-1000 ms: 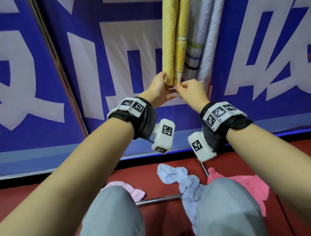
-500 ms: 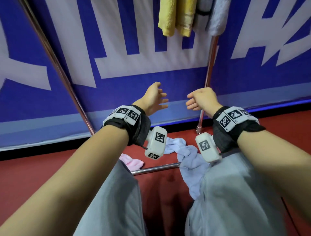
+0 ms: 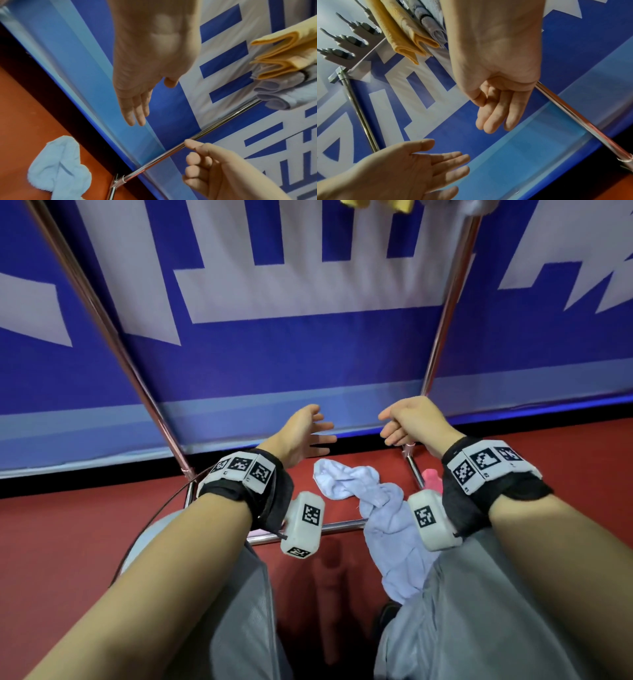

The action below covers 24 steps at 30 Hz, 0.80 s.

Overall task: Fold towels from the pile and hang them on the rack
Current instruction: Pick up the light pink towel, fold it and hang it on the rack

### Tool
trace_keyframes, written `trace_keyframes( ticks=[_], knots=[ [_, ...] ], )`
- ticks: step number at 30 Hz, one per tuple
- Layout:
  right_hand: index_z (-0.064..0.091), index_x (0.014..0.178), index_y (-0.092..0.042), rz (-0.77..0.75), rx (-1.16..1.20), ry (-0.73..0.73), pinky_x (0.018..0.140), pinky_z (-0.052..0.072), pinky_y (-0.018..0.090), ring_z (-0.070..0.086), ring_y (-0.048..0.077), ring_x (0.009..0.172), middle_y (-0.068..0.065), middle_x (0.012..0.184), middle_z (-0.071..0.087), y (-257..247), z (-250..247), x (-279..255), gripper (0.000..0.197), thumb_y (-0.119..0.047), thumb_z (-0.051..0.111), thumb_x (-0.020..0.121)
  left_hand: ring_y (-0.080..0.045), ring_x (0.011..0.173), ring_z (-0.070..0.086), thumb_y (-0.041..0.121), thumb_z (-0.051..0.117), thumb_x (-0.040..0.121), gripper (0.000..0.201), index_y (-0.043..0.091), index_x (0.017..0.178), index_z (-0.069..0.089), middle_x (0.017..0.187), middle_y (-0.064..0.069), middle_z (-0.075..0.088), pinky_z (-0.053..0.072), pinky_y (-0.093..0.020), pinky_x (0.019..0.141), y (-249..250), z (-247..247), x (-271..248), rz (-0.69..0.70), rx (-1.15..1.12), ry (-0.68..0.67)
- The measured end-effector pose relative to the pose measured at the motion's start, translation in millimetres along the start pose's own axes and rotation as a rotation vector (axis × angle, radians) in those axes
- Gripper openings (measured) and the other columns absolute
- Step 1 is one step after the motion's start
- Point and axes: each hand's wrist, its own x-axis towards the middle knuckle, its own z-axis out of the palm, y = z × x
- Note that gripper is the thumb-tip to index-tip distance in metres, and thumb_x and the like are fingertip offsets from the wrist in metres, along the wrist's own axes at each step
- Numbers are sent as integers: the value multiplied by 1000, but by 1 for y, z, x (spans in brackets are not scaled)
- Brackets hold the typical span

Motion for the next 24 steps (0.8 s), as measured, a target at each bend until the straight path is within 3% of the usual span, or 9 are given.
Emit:
trace_keyframes(
  ticks=[4,12,17,19,21,22,24],
  knots=[
    [60,96,-6,-27,-110,-37,35,38,10,54,6,32,9,64,61,2,5,4,20,-8,41,92,-20,92,60,29,31,100,37,11,130,42,127,-5,55,48,-32,74,4,0,0,22,93,-18],
    [66,88,-7,-83,-412,-208,37,40,11,56,5,34,7,62,64,16,39,27,23,-7,43,89,-14,82,57,23,36,97,23,20,90,58,89,6,62,45,-28,71,14,-14,2,103,159,70],
    [62,75,-8,-89,-552,-324,42,42,18,54,11,35,5,59,62,20,82,42,21,-7,45,87,-13,69,53,18,39,95,21,19,82,56,77,6,60,42,-26,67,15,-26,1,145,215,133],
    [64,81,-6,-88,-723,-456,44,42,20,57,16,46,4,64,62,28,105,41,19,-8,46,87,-13,67,53,18,39,95,21,20,84,57,76,6,60,42,-26,66,17,-32,1,150,193,116],
    [62,89,-12,-77,-896,-570,51,42,21,56,22,67,4,74,58,35,129,38,10,-11,51,89,-12,65,53,18,38,96,22,20,85,57,75,6,60,42,-25,65,18,-37,2,152,148,108],
    [57,87,-15,-65,-947,-609,55,41,21,52,22,76,3,75,54,37,141,37,5,-14,53,90,-12,64,53,18,38,95,23,20,84,57,74,6,60,42,-25,65,20,-39,3,158,132,112],
    [49,72,-17,-47,-997,-695,59,41,20,46,22,79,1,69,44,43,165,38,21,-15,52,93,-11,62,52,18,37,95,22,19,84,57,73,7,60,42,-25,66,24,-40,3,176,118,117]
  ],
)
